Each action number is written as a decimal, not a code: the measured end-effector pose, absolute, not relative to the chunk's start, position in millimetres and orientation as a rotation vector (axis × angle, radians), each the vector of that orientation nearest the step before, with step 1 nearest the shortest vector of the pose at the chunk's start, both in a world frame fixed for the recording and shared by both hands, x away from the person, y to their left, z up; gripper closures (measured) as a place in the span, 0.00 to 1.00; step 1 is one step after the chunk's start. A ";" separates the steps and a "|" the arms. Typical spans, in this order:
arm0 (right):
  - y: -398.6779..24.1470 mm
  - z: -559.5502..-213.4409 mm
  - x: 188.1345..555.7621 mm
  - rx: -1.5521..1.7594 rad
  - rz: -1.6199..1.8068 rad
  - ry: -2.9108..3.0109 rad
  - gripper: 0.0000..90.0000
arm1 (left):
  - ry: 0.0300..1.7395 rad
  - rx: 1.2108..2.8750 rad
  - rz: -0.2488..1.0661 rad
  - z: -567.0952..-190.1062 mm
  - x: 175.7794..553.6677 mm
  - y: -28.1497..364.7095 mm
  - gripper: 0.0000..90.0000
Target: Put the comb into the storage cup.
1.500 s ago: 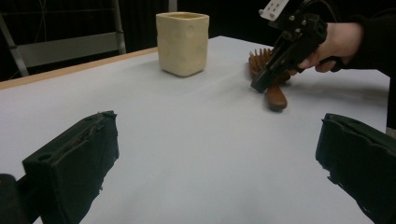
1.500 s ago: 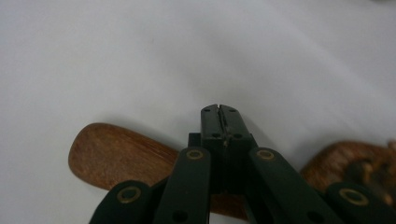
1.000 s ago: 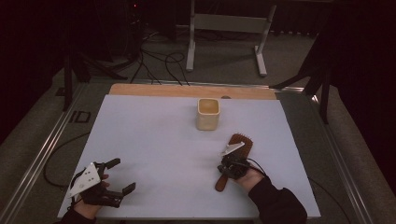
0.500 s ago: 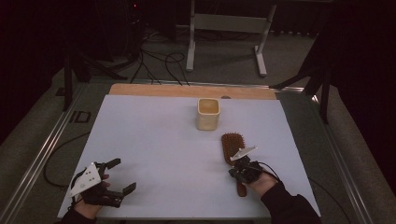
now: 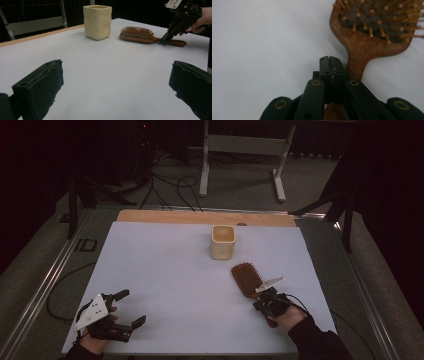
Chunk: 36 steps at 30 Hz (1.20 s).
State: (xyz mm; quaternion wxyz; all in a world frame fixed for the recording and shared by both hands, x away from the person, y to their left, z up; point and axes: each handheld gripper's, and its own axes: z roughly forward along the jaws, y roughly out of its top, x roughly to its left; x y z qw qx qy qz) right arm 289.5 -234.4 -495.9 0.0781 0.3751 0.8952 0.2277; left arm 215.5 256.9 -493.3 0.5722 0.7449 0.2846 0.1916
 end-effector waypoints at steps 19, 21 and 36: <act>-251.1 -496.4 298.1 1.192 0.671 2.614 1.00 | 0.667 1.750 0.448 -493.7 215.8 256.6 0.00; -250.2 -494.4 296.8 1.166 0.689 2.625 1.00 | 0.666 1.750 0.447 -493.8 215.8 256.1 0.00; -251.2 -463.8 299.4 1.059 0.666 2.620 0.98 | 0.666 1.750 0.448 -493.6 215.6 256.2 0.00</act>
